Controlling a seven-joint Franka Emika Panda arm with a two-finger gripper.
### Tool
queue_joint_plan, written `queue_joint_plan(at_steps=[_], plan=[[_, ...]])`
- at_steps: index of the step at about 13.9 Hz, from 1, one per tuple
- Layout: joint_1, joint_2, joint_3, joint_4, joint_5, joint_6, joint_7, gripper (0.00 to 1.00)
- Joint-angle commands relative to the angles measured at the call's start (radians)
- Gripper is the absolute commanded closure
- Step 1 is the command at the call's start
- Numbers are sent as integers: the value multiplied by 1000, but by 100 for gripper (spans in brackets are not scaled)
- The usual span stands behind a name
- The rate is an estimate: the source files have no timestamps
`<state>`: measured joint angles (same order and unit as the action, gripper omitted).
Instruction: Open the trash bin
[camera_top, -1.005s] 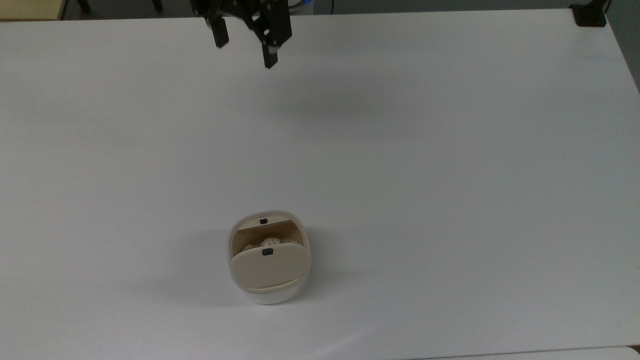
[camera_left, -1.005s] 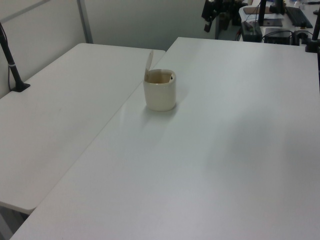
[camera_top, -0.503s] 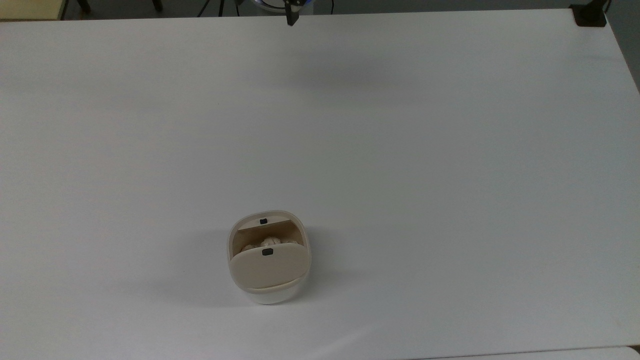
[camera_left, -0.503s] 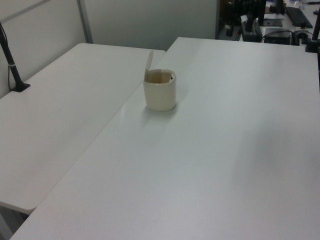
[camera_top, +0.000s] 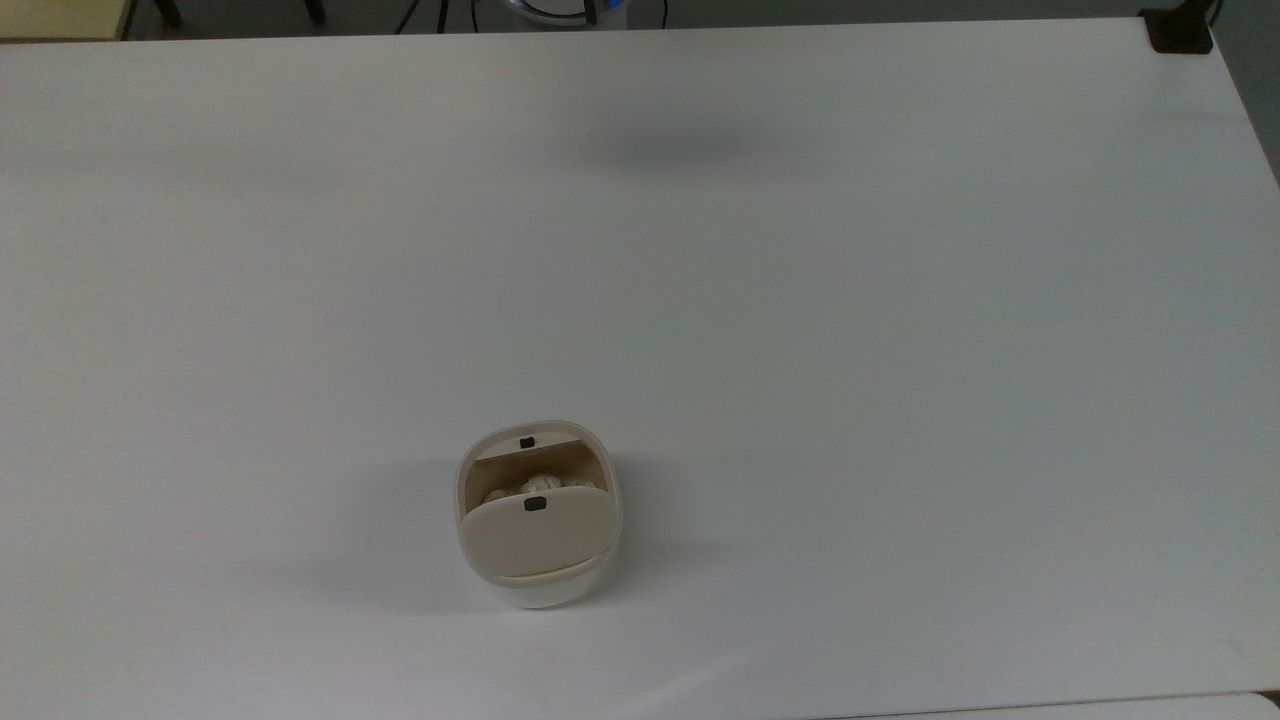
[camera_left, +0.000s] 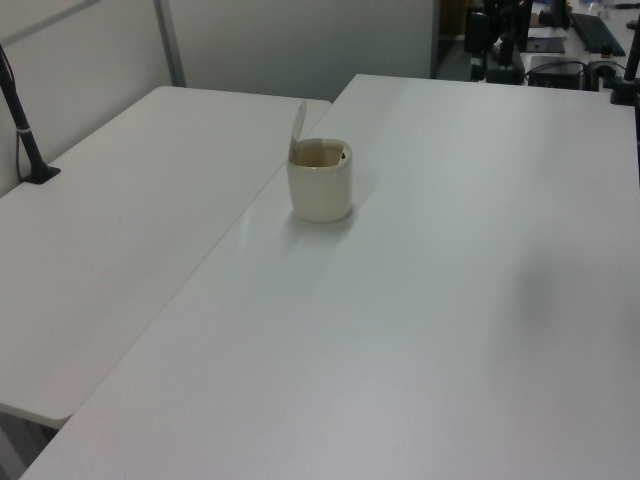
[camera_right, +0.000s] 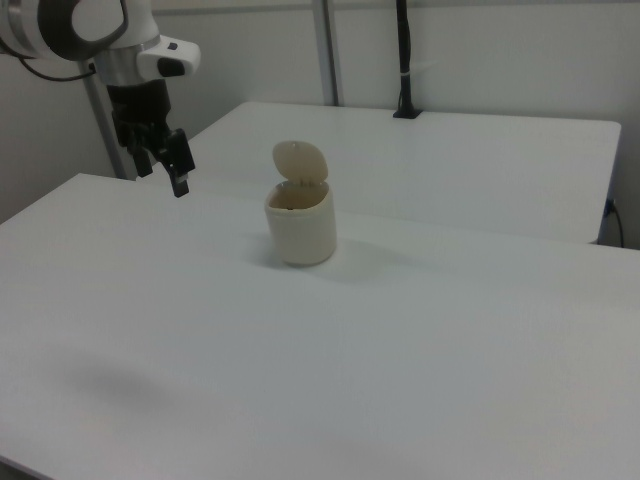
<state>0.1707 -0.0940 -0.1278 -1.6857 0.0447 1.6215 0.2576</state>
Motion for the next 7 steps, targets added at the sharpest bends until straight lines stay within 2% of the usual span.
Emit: queue_joint_plan(at_steps=[1,4,7], plan=[[-29,-16,-1,-3,-17,-18,-303,0],[-56,-9,2,7,-19,-12,-357,0],[-137,16,78,35,-19,-9,-359,0]])
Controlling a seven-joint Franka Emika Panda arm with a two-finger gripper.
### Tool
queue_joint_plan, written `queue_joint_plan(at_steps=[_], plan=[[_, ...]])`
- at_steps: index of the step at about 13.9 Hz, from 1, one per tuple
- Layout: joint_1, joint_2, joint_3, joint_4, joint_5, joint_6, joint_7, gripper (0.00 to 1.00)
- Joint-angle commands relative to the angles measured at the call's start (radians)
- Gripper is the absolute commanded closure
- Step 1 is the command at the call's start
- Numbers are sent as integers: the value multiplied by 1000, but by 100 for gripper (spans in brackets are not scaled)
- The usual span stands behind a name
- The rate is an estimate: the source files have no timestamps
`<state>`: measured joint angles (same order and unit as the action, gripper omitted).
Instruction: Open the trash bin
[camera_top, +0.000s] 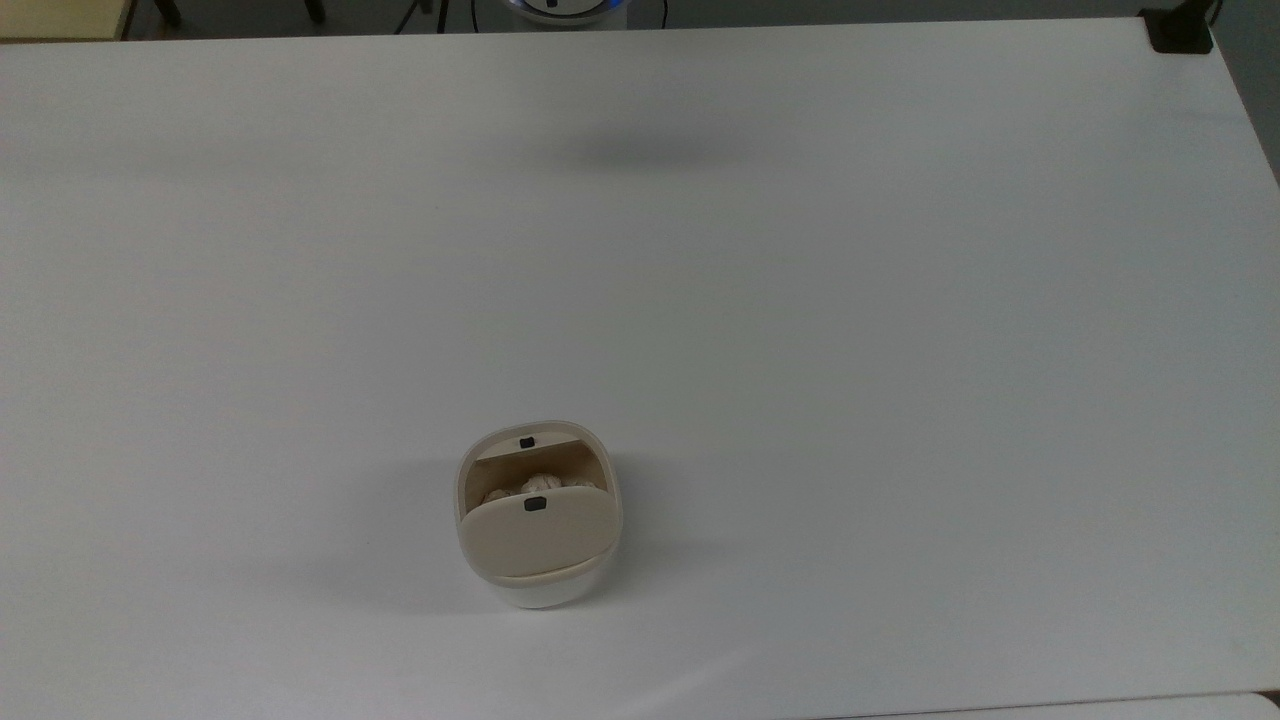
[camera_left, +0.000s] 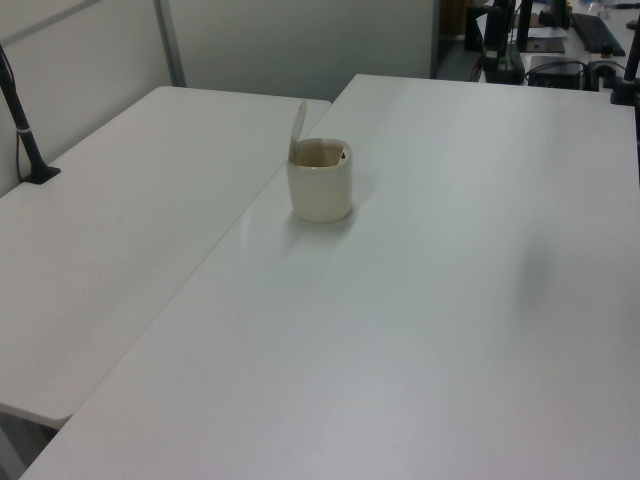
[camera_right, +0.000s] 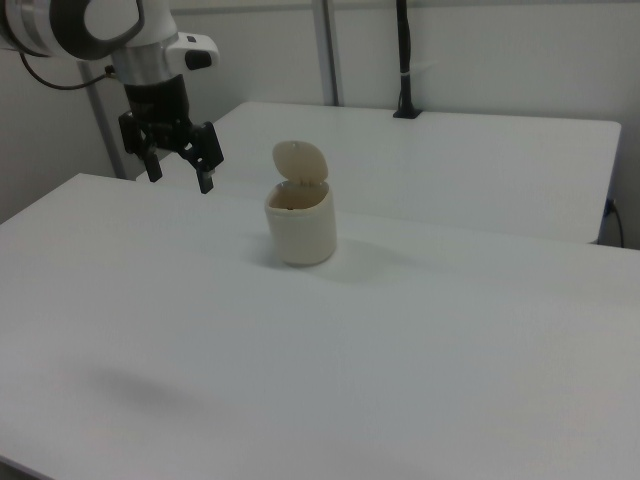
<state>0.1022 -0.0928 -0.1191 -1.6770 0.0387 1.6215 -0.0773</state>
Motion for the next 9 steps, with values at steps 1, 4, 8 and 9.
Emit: queue_joint_plan(at_steps=[1,4,8,9], plan=[[-71,18,78,28,-16,-9,-22,0],[-68,19,78,28,-19,-5,-13,0],[-68,21,78,26,-19,-6,-13,0],[-68,21,79,28,-16,-6,-12,0]])
